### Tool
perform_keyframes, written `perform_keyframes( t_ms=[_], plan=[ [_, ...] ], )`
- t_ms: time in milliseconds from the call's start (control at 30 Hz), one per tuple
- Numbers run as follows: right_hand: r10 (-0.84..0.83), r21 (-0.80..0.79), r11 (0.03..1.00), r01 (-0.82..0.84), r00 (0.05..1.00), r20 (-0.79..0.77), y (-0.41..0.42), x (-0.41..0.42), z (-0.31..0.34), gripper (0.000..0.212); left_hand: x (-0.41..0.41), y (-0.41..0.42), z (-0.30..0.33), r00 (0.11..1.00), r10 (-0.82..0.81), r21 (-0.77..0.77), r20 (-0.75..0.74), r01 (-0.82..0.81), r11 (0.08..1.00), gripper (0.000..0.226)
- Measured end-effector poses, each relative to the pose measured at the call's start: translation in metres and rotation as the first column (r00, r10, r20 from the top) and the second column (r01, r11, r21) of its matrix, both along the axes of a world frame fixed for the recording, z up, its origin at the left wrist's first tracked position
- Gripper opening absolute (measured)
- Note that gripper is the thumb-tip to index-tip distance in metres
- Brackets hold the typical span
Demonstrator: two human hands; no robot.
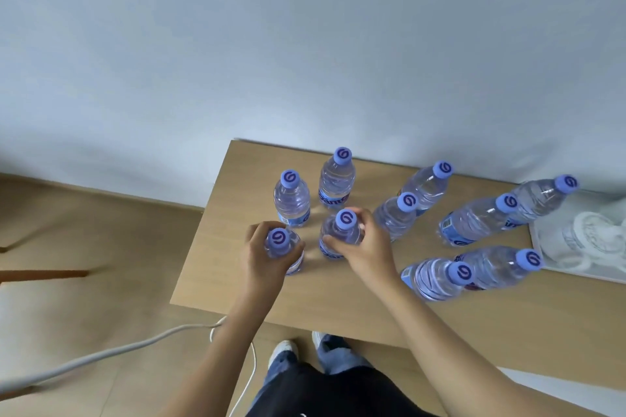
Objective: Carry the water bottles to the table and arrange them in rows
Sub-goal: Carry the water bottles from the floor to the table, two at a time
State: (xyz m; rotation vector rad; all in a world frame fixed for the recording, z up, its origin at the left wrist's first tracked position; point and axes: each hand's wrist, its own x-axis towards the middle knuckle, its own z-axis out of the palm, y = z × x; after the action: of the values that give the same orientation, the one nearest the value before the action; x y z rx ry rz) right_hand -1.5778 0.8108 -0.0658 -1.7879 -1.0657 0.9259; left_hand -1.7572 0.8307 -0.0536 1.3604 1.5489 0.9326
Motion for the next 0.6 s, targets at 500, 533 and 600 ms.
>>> perform_keyframes(
  t_ms=[500, 533, 600],
  plan=[
    [-0.115, -0.049, 0.992, 0.113, 0.993, -0.022, -0.045, -0.021, 0.004, 0.067, -0.013, -0.004, 0.026, 0.975, -0.18, 0.044, -0.128, 0.187, 0.981, 0.052],
    [-0.128, -0.047, 0.991, 0.127, 0.991, -0.026, -0.051, -0.024, 0.005, 0.071, -0.015, -0.008, 0.029, 0.969, -0.194, 0.073, -0.153, 0.207, 0.976, 0.052],
    [-0.154, -0.041, 0.988, 0.152, 0.987, -0.044, -0.064, -0.028, 0.007, 0.075, -0.017, -0.016, 0.034, 0.957, -0.22, 0.119, -0.191, 0.245, 0.962, 0.051]
  ],
)
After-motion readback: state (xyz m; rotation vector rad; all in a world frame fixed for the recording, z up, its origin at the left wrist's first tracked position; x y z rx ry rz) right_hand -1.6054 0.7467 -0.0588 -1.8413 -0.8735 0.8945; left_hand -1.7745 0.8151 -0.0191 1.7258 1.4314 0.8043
